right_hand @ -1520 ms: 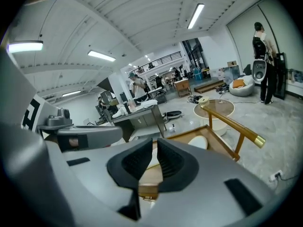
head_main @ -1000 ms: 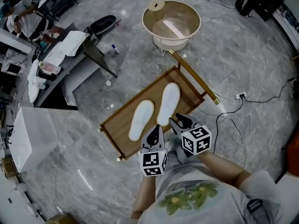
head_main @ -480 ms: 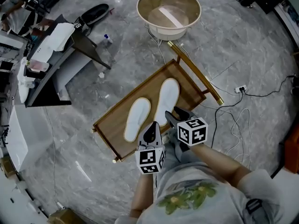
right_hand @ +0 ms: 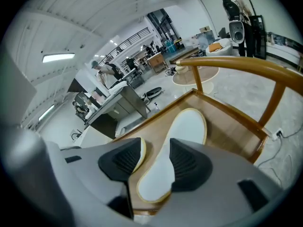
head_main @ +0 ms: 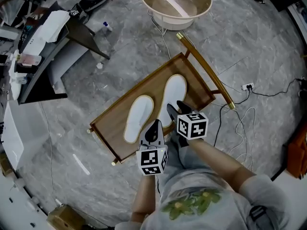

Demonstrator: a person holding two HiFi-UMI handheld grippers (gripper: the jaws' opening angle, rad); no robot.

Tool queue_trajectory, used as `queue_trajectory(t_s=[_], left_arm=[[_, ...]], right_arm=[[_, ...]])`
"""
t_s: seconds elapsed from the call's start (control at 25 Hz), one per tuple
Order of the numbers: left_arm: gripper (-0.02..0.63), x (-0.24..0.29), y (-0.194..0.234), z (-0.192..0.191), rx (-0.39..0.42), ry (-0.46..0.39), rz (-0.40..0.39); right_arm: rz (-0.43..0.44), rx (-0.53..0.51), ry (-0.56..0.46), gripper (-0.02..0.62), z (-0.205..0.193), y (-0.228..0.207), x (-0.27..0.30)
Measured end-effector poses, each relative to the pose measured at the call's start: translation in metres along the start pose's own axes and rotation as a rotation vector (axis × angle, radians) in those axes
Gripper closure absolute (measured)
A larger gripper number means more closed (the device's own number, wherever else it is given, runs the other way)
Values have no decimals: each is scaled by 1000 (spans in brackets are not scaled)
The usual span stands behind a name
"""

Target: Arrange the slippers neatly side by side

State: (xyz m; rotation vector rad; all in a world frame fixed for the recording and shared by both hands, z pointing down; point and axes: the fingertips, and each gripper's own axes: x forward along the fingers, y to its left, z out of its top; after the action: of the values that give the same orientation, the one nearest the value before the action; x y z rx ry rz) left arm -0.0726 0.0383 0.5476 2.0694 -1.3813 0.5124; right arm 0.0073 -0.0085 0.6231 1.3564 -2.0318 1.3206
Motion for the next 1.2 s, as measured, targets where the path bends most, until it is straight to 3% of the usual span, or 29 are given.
queue_trajectory(t_s=[0.56, 0.88, 1.2], left_arm=[[591, 21, 4, -6, -59, 14, 5], [591, 26, 10, -8, -66, 23, 15], [591, 32, 7, -14, -61, 48, 3]], right_arm=[[-99, -31, 117, 425, -18, -29, 46], [-156, -53, 159, 551, -27, -39, 57], [-146, -81, 175, 566, -24, -41, 55]])
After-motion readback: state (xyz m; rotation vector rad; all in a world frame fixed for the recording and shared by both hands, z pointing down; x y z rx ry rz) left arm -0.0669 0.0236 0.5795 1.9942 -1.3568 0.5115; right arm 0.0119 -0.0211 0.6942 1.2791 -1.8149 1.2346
